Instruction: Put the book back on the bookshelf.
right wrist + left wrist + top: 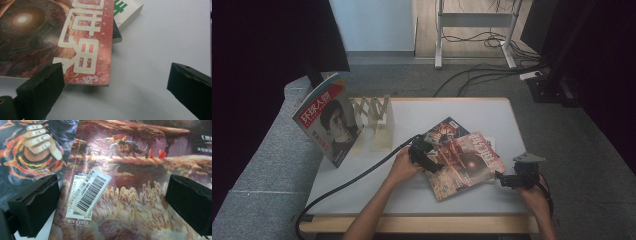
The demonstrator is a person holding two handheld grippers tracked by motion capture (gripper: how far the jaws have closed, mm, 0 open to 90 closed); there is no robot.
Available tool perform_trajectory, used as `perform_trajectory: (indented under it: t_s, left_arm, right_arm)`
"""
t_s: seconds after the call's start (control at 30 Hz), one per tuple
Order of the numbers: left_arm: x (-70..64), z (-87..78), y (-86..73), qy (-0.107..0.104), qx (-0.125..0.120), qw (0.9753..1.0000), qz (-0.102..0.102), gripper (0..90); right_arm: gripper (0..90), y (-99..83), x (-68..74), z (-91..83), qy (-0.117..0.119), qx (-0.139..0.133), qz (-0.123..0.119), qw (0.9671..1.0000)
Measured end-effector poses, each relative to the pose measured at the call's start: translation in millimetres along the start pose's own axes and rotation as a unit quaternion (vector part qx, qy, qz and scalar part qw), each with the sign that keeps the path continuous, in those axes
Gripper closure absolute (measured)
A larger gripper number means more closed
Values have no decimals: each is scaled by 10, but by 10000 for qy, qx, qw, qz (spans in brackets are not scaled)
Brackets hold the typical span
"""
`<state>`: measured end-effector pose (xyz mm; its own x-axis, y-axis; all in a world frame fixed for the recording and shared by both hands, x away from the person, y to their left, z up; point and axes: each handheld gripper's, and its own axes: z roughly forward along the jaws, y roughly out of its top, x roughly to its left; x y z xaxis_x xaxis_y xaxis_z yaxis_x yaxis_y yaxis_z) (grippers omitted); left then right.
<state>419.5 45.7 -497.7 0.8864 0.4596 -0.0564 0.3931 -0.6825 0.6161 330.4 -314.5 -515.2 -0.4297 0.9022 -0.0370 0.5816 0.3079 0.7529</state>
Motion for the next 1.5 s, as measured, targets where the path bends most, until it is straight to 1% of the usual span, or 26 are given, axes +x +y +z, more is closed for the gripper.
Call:
perform_trajectory:
  t_s: [0.1, 0.2, 0.3, 0.4, 0.5, 0.6, 0.63, 0.7, 0.77, 0.87, 0.93, 1.0, 1.1, 1.2, 1.23, 1.3, 1.33, 1.37, 1.4, 1.43, 1.47, 1.5]
  left_arm:
    - [-51, -19, -32, -50, 73, 10000, 20, 0]
    - [-112, -35, -69, -59, 81, 9999, 37, 0]
    - [-161, -49, -118, -159, 92, 9998, 30, 0]
    - [-209, -73, -169, -214, 106, 9997, 48, 0]
    - [-230, -86, -201, -266, 95, 9996, 38, 0]
    - [-206, -127, -253, -360, 50, 9993, 61, 10]
    - [-197, -143, -262, -328, 54, 9994, 84, 17]
    - [-182, -178, -287, -200, 20, 9997, 103, 17]
    - [-154, -223, -319, -91, 21, 9999, 131, 18]
    - [-98, -299, -372, 118, 3, 9999, 90, 22]
    - [-47, -343, -411, 228, -49, 9997, -10, 34]
    - [3, -380, -443, 270, -118, 9995, -105, 72]
    - [51, -415, -479, 271, -296, 9989, -243, 173]
    - [64, -421, -484, 264, -413, 9984, -277, 263]
    - [64, -421, -484, 264, -413, 9984, -277, 286]
    - [77, -431, -469, 375, -465, 9977, -307, 297]
    - [111, -438, -456, 482, -457, 9970, -402, 300]
    - [111, -438, -456, 482, -457, 9970, -402, 298]
    - [138, -440, -449, 546, -444, 9964, -462, 295]
    - [197, -435, -445, 618, -399, 9958, -545, 289]
    - [225, -429, -446, 628, -394, 9954, -612, 279]
    - [251, -424, -445, 589, -394, 9951, -690, 269]
  right_arm:
    - [0, 4, -38, 18, -31, 19, 35, 10000]
    - [0, 22, -64, 37, -107, 44, 32, 9999]
    - [0, 42, -95, 64, -174, 66, 44, 9998]
    - [0, 70, -125, 88, -214, 90, 67, 9997]
    - [0, 96, -142, 100, -252, 99, 63, 9996]
    - [11, 111, -139, 75, -254, 74, 69, 9996]
    - [19, 113, -138, 55, -242, 47, 90, 9997]
    - [21, 112, -142, 18, -147, -10, 150, 9998]
    - [20, 107, -133, -9, -128, -8, 169, 9998]
    - [18, 98, -117, -35, -56, -27, 197, 9998]
    - [14, 94, -97, -47, -22, -34, 205, 9998]
    - [12, 94, -73, -54, 22, -24, 196, 9998]
    - [11, 102, -33, -60, 82, -30, 170, 9998]
    - [11, 114, -1, -62, 108, -37, 124, 9999]
    - [11, 114, -1, -62, 108, -37, 124, 9999]
    - [11, 121, 14, -66, 123, -40, 108, 9999]
    - [11, 126, 18, -70, 120, -45, 95, 9999]
    - [11, 126, 18, -70, 120, -45, 95, 9999]
    - [11, 128, 15, -73, 110, -46, 97, 9999]
    - [11, 127, 11, -74, 103, -42, 105, 9999]
    - [11, 124, 7, -73, 97, -43, 109, 9999]
    - [11, 119, 2, -72, 90, -41, 117, 9999]
